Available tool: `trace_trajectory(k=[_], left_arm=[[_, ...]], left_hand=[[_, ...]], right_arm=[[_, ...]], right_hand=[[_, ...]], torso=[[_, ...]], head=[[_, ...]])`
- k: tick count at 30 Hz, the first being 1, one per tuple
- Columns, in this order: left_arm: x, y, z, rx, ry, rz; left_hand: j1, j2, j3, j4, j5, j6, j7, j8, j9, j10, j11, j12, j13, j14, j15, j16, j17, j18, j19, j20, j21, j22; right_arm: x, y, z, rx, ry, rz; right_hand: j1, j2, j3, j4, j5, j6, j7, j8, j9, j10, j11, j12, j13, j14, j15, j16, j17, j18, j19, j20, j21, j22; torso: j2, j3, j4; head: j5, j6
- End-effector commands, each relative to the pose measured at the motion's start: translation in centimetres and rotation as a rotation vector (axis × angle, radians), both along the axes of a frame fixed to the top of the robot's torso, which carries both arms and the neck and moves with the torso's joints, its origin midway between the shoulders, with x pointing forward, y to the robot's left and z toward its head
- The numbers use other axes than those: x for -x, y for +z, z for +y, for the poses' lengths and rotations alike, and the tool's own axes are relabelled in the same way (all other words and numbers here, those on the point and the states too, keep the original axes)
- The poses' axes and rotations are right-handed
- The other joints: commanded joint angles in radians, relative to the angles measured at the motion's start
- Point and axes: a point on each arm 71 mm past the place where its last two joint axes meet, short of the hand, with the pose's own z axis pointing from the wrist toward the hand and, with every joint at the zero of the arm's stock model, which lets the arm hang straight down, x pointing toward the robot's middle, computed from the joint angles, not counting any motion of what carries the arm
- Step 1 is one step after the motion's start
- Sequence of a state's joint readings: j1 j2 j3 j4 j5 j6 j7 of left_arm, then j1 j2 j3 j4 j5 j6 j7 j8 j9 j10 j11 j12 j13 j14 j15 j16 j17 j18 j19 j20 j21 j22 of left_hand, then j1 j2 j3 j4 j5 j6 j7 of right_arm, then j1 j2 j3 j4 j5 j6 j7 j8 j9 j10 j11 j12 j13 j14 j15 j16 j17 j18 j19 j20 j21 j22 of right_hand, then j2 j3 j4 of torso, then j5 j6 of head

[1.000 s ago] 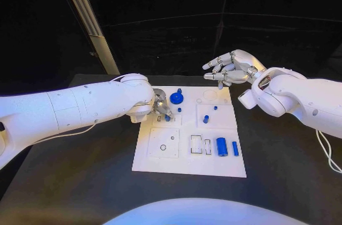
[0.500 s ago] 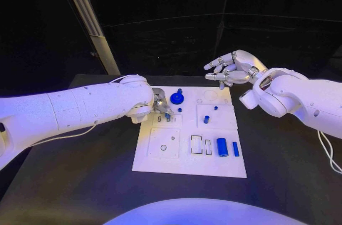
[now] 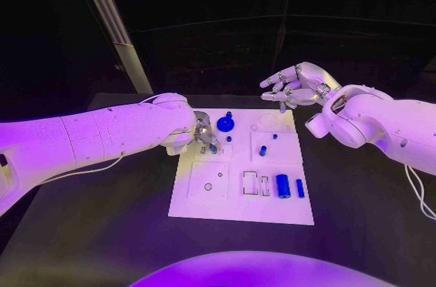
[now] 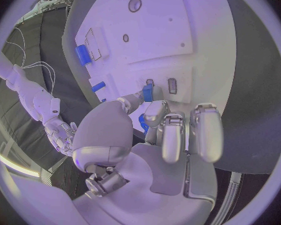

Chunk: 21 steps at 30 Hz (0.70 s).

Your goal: Assemble the parts on the task board

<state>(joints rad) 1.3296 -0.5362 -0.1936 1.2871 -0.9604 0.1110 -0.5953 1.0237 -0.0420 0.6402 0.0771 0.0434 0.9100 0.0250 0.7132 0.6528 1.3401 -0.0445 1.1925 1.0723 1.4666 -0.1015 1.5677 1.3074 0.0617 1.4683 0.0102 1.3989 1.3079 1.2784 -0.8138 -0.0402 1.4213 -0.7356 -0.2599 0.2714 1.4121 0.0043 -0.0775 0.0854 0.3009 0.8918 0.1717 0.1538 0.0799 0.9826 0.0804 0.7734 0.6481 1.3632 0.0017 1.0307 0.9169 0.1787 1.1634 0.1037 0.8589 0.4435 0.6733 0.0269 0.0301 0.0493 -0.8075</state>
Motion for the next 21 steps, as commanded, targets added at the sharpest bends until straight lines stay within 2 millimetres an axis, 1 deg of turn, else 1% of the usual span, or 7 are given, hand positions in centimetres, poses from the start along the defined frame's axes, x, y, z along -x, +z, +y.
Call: trace_trajectory(k=[1, 5, 9, 11, 21], left_arm=[[0.31, -0.50, -0.09, -0.030, -0.030, 0.035], [0.36, -0.65, -0.18, -0.030, -0.031, 0.037], [0.40, -0.71, -0.22, -0.030, -0.033, 0.040], [0.41, -0.73, -0.21, -0.031, -0.034, 0.041], [0.33, -0.80, -0.07, -0.036, -0.033, 0.046]], left_hand=[[0.028, 0.032, 0.035, -0.043, 0.004, 0.000, -0.005, 0.003, 0.001, -0.005, -0.005, -0.004, -0.001, 0.104, -0.005, 0.003, 0.263, -0.006, 0.004, -0.007, 0.002, 0.010], [0.028, 0.032, 0.035, -0.043, 0.004, 0.000, -0.005, 0.003, 0.001, -0.005, -0.005, -0.004, -0.001, 0.104, -0.005, 0.003, 0.263, -0.006, 0.004, -0.007, 0.002, 0.010], [0.029, 0.032, 0.035, -0.043, 0.004, 0.000, -0.005, 0.002, 0.001, -0.006, -0.005, -0.005, -0.002, 0.104, -0.005, 0.003, 0.263, -0.006, 0.004, -0.007, 0.003, 0.010], [0.029, 0.032, 0.035, -0.043, 0.004, 0.000, -0.005, 0.002, 0.001, -0.006, -0.005, -0.005, -0.002, 0.104, -0.005, 0.003, 0.263, -0.006, 0.004, -0.007, 0.003, 0.010], [0.029, 0.033, 0.035, -0.044, 0.004, -0.001, -0.005, 0.002, 0.001, -0.007, -0.005, -0.006, -0.004, 0.104, -0.005, 0.003, 0.263, -0.006, 0.003, -0.007, 0.001, 0.008]], right_arm=[[0.04, 0.14, 0.16, -0.001, 0.014, -0.005], [0.04, 0.13, 0.19, -0.001, 0.015, -0.004], [0.04, 0.13, 0.18, -0.001, 0.015, -0.004], [0.05, 0.13, 0.17, -0.001, 0.015, -0.004], [0.05, 0.13, 0.14, -0.001, 0.015, -0.004]], right_hand=[[-0.003, 0.004, 0.000, 0.004, 0.004, -0.007, -0.003, 0.004, 0.001, -0.007, 0.000, 0.005, -0.002, -0.007, 0.000, -0.004, -0.001, 0.004, -0.008, -0.001, 0.003, 0.001], [-0.002, 0.004, 0.000, 0.004, 0.004, -0.007, -0.003, 0.004, 0.001, -0.008, 0.001, 0.006, -0.002, -0.008, 0.000, -0.005, -0.002, 0.004, -0.009, -0.001, 0.003, 0.002], [-0.002, 0.004, 0.000, 0.004, 0.004, -0.007, -0.003, 0.004, 0.001, -0.008, 0.001, 0.006, -0.002, -0.008, 0.000, -0.005, -0.002, 0.004, -0.009, -0.001, 0.003, 0.002], [-0.002, 0.004, 0.000, 0.004, 0.004, -0.007, -0.003, 0.004, 0.001, -0.008, 0.001, 0.006, -0.002, -0.008, 0.000, -0.005, -0.002, 0.004, -0.009, -0.001, 0.003, 0.002], [-0.002, 0.004, 0.000, 0.004, 0.004, -0.008, -0.003, 0.005, 0.001, -0.009, 0.001, 0.006, -0.002, -0.009, 0.001, -0.006, -0.004, 0.004, -0.009, -0.001, 0.003, 0.002]], torso=[[0.000, -0.0001, 0.0007], [-0.001, 0.0007, 0.0010], [-0.001, 0.0004, 0.0019], [-0.001, 0.0004, 0.0018], [0.000, 0.0002, 0.0011]], head=[[-0.003, 0.001], [-0.002, 0.002], [-0.001, 0.002], [0.000, 0.001], [-0.001, 0.004]])
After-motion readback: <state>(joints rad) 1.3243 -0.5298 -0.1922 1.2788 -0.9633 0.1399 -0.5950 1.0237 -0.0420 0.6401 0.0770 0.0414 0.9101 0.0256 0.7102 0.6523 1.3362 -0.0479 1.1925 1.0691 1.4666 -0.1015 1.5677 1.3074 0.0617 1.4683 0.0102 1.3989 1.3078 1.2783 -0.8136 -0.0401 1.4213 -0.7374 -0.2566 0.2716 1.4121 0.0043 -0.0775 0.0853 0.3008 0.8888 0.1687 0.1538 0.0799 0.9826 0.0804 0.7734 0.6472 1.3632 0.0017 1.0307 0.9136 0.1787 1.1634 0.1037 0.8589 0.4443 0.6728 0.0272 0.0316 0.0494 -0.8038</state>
